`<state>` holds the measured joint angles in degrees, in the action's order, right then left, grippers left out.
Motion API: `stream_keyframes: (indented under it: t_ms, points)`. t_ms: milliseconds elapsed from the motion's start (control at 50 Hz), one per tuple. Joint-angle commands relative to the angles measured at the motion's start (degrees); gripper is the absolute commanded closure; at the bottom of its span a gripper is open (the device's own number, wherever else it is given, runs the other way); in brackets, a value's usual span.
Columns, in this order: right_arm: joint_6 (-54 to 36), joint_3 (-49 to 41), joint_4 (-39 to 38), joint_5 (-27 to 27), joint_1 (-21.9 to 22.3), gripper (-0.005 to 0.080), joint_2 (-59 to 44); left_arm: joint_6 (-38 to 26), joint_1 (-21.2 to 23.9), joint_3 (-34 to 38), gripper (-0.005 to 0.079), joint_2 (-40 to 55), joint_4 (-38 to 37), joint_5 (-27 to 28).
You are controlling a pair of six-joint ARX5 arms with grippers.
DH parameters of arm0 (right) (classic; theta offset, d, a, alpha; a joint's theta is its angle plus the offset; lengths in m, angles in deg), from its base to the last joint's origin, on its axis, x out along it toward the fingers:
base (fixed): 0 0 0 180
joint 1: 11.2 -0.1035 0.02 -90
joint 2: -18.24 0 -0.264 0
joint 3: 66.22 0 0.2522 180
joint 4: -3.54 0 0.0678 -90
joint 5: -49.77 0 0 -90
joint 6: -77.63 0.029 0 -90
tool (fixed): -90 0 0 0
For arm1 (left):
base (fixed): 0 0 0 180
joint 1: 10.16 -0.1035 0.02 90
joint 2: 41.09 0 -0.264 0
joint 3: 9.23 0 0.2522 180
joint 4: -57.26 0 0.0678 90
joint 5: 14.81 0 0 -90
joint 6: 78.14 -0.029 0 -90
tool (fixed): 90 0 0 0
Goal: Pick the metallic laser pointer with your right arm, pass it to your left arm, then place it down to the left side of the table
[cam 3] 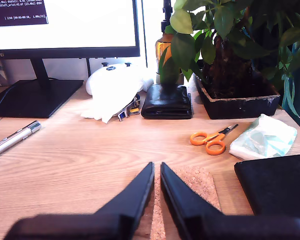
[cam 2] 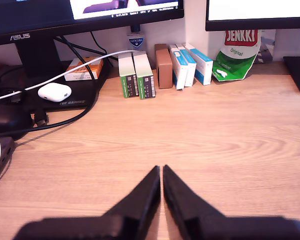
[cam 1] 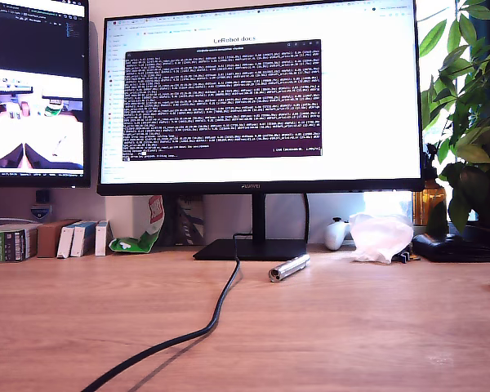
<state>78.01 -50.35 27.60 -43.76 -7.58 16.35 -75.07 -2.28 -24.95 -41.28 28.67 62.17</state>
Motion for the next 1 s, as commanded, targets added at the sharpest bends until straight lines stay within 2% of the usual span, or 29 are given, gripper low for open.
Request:
stream_keyframes:
  t_ms: [0, 380, 480, 500, 560, 580, 680, 840, 980]
  points:
    - [0.46, -1.62, -0.63, 0.13, -0.24, 0.0752, -0.31, 0.39, 0.24, 2.21, 0.0752, -0.48, 0.2, 0.11]
    - [1.31, -1.62, -0.63, 0.0, -0.24, 0.0752, -0.33, -0.94, 0.24, 2.21, 0.0752, -0.48, 0.2, 0.2]
    - [1.51, -1.62, -0.72, -0.9, -0.24, 0.0752, -0.33, 2.16, 0.24, 2.21, 0.0752, -0.48, 0.22, 1.42]
    - [3.06, -1.62, -0.7, -1.16, -0.24, 0.0752, -0.31, 5.16, 0.24, 2.21, 0.0753, -0.48, 0.22, 1.84]
    - [8.55, -1.62, -1.2, -2.45, -0.24, 0.0752, -0.31, 7.76, 0.24, 2.21, 0.0752, -0.48, 0.44, 2.93]
    - [10.21, -1.62, -1.77, -2.62, -0.24, 0.0752, -0.33, 11.04, 0.24, 2.21, 0.0752, -0.48, 0.74, 3.45]
    - [17.79, -1.53, -5.97, -6.29, -0.24, 0.0752, -0.33, 15.56, 0.24, 2.21, 0.0753, -0.48, 2.34, 6.1]
    - [20.81, 1.79, -9.6, -15.19, -0.24, 0.0752, -0.37, 17.84, 0.26, 0.72, 0.0753, -0.48, 11.34, 14.36]
    - [20.09, 7.82, -8.48, -17.86, -0.24, 0.0752, -1.62, 16.59, 0.28, -2.93, 0.0753, 0.15, 16.79, 19.8]
